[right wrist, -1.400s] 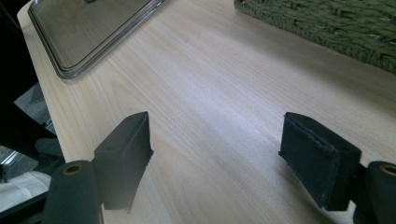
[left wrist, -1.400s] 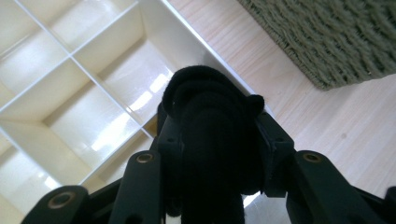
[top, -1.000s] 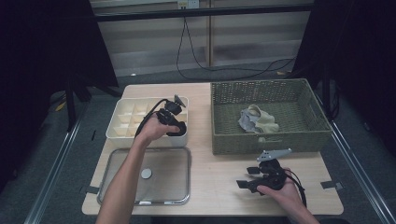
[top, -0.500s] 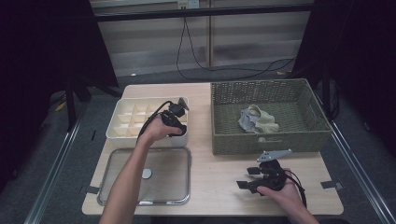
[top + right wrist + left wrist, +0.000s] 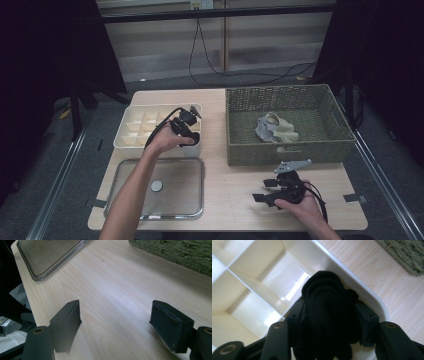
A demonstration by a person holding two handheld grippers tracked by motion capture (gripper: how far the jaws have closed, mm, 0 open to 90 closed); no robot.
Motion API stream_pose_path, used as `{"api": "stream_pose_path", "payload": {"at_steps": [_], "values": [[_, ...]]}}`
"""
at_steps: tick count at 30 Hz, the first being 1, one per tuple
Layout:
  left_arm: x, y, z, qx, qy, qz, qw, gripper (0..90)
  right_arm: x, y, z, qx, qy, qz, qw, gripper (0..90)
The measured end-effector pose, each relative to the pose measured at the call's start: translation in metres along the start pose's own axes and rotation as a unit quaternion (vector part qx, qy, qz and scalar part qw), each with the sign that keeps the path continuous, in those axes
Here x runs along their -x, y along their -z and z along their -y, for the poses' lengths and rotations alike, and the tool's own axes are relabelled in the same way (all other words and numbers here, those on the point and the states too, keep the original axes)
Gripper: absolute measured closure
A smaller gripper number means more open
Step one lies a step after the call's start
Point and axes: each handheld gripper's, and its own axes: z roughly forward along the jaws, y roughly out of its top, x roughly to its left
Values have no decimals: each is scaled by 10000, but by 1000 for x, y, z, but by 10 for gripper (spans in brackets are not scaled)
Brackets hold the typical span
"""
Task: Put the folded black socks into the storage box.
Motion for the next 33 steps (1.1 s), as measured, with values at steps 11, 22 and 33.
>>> {"api": "stream_pose_path", "payload": {"at_steps": [11,22,33], "values": [[-14,31,18,470,411,185,9979,270,0,0,1,-9,-3,-6,10000,238],[-19,21,27,376,451,554,9967,650,0,-2,0,-43,-28,-9,10000,238],[-12,8,22,372,499,620,9961,704,0,-5,0,-64,-39,-17,10000,235]]}}
